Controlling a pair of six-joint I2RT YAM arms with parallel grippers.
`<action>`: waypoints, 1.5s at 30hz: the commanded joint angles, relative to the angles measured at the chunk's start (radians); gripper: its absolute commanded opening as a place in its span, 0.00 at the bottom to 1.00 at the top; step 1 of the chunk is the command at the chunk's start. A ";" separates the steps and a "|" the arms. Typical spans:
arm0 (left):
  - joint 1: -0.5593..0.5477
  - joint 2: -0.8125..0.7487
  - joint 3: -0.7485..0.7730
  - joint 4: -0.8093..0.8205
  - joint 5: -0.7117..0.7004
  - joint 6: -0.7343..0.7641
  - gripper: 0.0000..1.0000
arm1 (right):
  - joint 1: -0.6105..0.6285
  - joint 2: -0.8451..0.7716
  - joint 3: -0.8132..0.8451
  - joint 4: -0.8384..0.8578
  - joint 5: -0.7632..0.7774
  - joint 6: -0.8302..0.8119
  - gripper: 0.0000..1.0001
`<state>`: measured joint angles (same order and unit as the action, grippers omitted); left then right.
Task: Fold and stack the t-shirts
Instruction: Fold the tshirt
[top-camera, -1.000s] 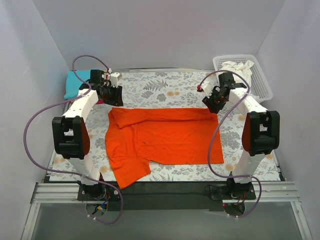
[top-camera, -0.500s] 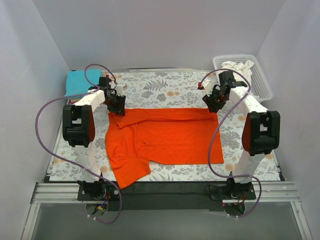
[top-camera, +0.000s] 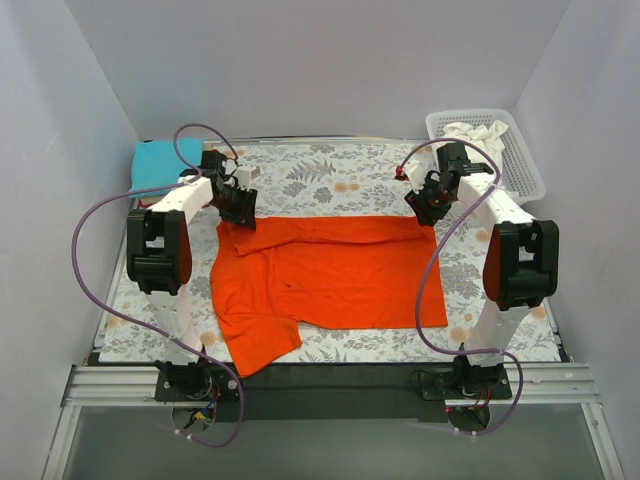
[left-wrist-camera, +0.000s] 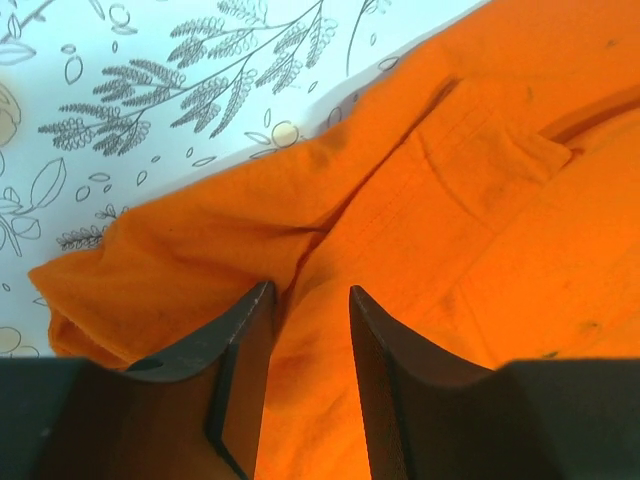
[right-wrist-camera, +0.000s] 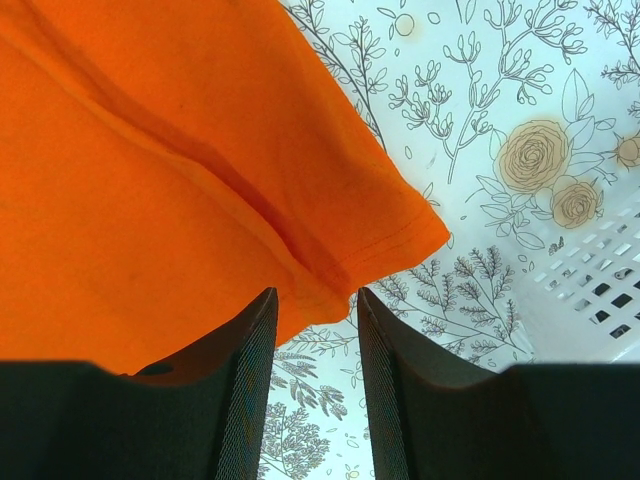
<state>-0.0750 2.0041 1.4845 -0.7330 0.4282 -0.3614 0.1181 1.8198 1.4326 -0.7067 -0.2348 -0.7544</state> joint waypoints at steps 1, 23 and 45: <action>-0.016 -0.047 0.051 0.000 0.035 0.009 0.35 | -0.001 -0.001 0.023 -0.011 -0.003 0.013 0.38; -0.063 0.076 0.091 -0.006 0.058 0.024 0.37 | -0.001 0.007 0.034 -0.020 0.012 0.017 0.40; -0.082 -0.131 -0.072 -0.005 0.078 0.039 0.31 | -0.001 -0.001 0.022 -0.019 0.008 0.009 0.41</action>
<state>-0.1505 1.9728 1.4300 -0.7547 0.4980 -0.3260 0.1181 1.8233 1.4326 -0.7086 -0.2119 -0.7467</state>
